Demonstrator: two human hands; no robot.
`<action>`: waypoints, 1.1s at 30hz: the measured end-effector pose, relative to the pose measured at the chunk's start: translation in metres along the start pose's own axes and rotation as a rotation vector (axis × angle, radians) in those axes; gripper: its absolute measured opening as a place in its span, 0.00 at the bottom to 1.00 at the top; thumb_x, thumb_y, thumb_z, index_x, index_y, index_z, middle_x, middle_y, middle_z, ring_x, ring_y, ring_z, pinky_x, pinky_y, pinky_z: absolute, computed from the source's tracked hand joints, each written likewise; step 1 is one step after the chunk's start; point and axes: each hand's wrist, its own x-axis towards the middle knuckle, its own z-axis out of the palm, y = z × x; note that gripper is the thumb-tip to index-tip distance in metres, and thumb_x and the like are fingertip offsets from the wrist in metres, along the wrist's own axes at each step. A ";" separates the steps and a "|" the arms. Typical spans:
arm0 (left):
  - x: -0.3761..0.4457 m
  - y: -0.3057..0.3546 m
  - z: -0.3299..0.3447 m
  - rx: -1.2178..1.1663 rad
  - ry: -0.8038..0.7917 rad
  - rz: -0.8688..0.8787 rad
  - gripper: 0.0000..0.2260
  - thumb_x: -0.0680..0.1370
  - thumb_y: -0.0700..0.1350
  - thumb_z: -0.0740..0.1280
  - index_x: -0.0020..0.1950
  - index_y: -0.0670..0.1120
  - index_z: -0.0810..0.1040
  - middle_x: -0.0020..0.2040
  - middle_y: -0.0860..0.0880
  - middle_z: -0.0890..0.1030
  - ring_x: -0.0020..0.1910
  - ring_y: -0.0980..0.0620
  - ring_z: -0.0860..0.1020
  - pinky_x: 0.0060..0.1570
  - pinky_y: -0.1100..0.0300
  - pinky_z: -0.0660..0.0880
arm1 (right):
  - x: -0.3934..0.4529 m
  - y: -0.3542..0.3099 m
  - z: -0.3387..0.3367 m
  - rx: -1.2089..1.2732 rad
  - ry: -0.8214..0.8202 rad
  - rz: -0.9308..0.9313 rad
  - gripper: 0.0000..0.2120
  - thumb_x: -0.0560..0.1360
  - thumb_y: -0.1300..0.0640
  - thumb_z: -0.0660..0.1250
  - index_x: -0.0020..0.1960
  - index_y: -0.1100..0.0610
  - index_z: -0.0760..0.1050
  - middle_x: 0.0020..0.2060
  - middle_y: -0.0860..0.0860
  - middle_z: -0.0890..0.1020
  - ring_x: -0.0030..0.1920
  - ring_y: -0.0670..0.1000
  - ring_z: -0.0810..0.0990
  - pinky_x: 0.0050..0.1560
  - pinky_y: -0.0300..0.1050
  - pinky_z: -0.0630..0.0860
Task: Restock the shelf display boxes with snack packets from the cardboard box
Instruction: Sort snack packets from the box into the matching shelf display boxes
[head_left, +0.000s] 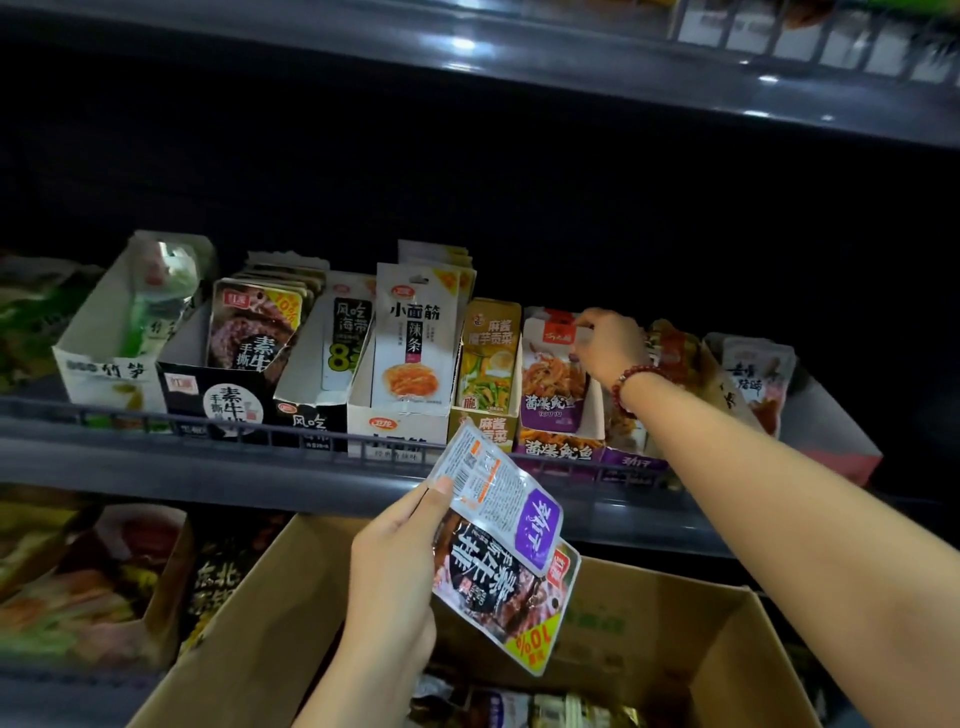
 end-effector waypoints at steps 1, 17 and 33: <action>0.000 0.000 0.000 0.002 -0.008 -0.005 0.04 0.79 0.43 0.67 0.48 0.46 0.82 0.42 0.44 0.86 0.41 0.45 0.85 0.43 0.52 0.79 | 0.000 0.002 0.002 0.010 0.011 0.000 0.15 0.77 0.65 0.63 0.63 0.60 0.75 0.55 0.60 0.81 0.48 0.58 0.79 0.39 0.40 0.69; 0.002 -0.001 -0.001 -0.024 -0.065 -0.132 0.09 0.79 0.43 0.67 0.55 0.42 0.81 0.47 0.39 0.85 0.45 0.40 0.84 0.48 0.48 0.79 | -0.086 -0.015 -0.032 0.399 -0.176 -0.013 0.07 0.77 0.53 0.65 0.54 0.51 0.79 0.47 0.45 0.80 0.39 0.42 0.75 0.40 0.31 0.75; -0.007 0.002 0.007 0.029 -0.156 -0.252 0.27 0.69 0.54 0.67 0.60 0.36 0.77 0.52 0.36 0.83 0.55 0.37 0.81 0.49 0.45 0.76 | -0.167 -0.007 -0.091 0.438 -0.169 0.057 0.04 0.73 0.51 0.70 0.43 0.51 0.80 0.39 0.42 0.81 0.42 0.41 0.79 0.42 0.37 0.78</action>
